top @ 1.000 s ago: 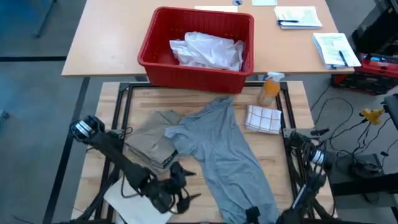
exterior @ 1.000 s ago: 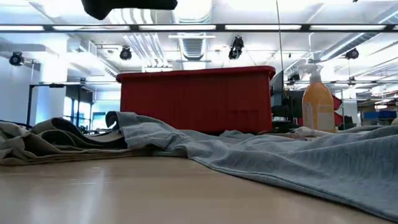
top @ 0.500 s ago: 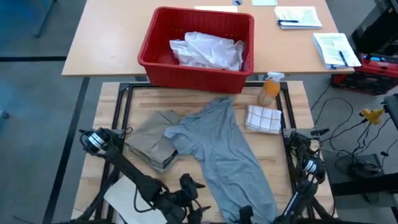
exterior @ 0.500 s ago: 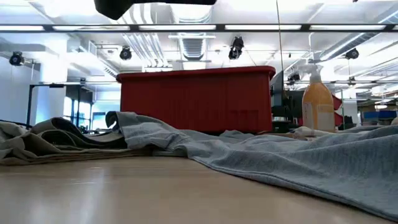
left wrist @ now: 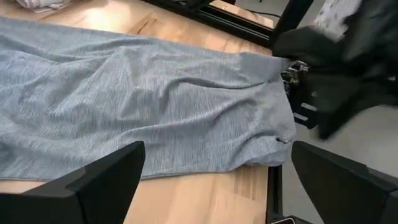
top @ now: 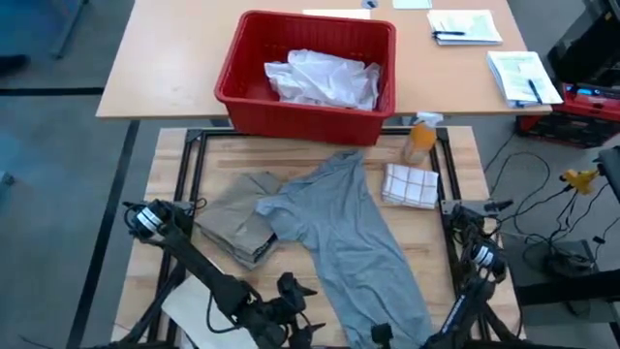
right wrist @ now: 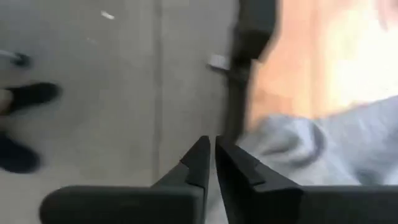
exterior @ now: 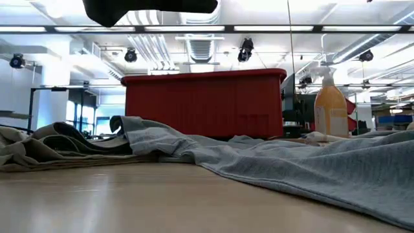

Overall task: Fold laundry
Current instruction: Fold the gray shirt

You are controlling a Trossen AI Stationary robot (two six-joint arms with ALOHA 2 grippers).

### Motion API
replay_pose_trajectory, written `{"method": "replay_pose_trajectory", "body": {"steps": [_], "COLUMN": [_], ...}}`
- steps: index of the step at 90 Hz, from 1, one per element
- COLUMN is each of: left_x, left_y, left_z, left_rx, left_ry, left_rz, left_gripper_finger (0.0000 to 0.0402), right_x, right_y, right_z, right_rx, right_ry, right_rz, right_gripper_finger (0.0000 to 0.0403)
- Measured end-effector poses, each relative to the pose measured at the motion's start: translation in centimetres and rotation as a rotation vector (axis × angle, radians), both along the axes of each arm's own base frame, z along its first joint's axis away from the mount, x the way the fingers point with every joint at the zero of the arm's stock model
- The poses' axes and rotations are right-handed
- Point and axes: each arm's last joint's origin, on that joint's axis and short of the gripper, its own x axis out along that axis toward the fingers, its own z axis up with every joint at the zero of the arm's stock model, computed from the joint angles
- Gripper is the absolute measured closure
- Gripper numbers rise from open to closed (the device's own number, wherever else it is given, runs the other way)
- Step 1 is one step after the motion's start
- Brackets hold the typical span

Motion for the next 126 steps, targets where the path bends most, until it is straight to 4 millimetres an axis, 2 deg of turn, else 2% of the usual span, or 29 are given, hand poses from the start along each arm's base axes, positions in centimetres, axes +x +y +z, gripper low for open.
{"method": "replay_pose_trajectory", "body": {"steps": [11, 20, 43, 54, 60, 76, 92, 98, 106, 111, 126], "left_x": [0.0, -0.1, -0.1, -0.2, -0.2, -0.3, -0.3, -0.3, -0.3, -0.4, -0.4], "left_y": [0.0, 0.0, 0.0, 0.1, 0.0, 0.1, 0.1, 0.1, 0.1, 0.1, 0.2], "left_z": [-0.1, -0.1, -0.2, -0.5, -0.5, -0.7, -0.7, -0.7, -0.7, -0.7, -0.8], "left_rx": [0.001, 0.003, 0.008, 0.013, 0.008, 0.002, -0.004, -0.003, -0.003, -0.004, 0.001], "left_ry": [0.001, 0.003, 0.012, 0.028, 0.036, 0.056, 0.057, 0.059, 0.062, 0.062, 0.07], "left_rz": [0.0, -0.001, -0.007, -0.018, -0.027, -0.039, -0.036, -0.036, -0.033, -0.033, -0.031], "left_gripper_finger": [0.0013, 0.0013, 0.0013, 0.0013, 0.0013, 0.0013, 0.0013, 0.0013, 0.0013, 0.0013, 0.0013], "right_x": [-1.5, -3.2, -6.2, -6.7, -6.6, -5.8, -5.4, -5.4, -5.4, -5.5, -5.8], "right_y": [1.1, 1.6, 2.8, 1.9, 1.3, 0.0, 0.1, 0.2, 0.3, 0.3, 0.1], "right_z": [0.2, -0.2, -1.7, -3.9, -4.5, -7.0, -7.9, -7.7, -6.7, -6.3, -6.8], "right_rx": [0.035, 0.04, -0.021, -0.183, -0.217, -0.284, -0.278, -0.259, -0.226, -0.224, -0.241], "right_ry": [0.043, 0.074, 0.11, 0.117, 0.113, 0.158, 0.159, 0.158, 0.168, 0.17, 0.205], "right_rz": [0.063, 0.054, 0.106, 0.054, -0.034, -0.156, -0.151, -0.147, -0.144, -0.129, -0.103], "right_gripper_finger": [0.0347, 0.03, 0.0114, 0.0028, 0.001, 0.0037, 0.006, 0.0079, 0.013, 0.0175, 0.032]}}
